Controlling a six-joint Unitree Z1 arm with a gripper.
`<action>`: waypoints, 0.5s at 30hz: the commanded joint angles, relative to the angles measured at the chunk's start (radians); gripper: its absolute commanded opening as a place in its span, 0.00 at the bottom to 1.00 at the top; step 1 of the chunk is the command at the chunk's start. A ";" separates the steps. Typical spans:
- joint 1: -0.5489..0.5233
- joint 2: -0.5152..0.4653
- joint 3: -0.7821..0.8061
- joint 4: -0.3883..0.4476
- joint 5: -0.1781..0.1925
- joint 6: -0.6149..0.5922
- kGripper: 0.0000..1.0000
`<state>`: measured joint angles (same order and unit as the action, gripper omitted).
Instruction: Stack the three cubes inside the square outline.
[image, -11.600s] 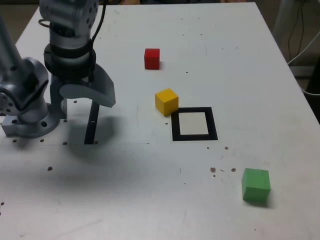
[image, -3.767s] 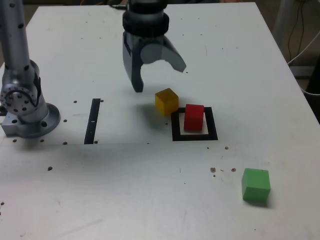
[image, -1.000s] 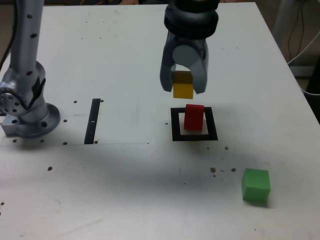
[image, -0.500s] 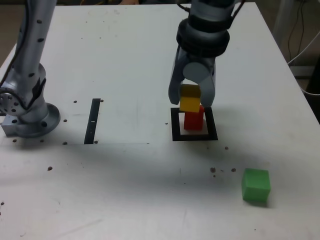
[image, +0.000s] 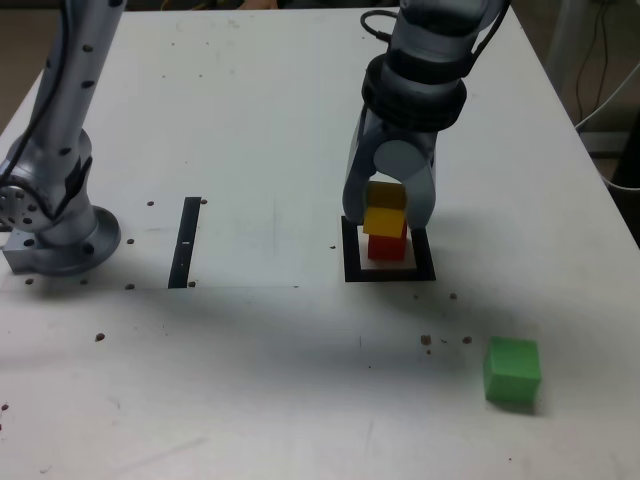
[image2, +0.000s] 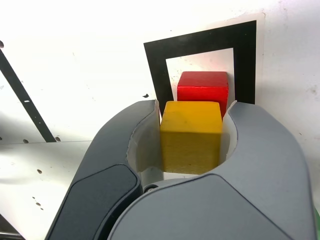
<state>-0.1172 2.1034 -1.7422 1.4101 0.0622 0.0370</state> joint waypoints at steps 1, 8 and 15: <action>0.003 0.001 -0.005 -0.002 -0.002 -0.002 0.32; 0.017 -0.011 -0.003 -0.002 0.013 -0.002 0.48; 0.025 -0.012 -0.003 -0.014 0.022 -0.002 0.51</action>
<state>-0.0937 2.0983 -1.7438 1.4010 0.0834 0.0370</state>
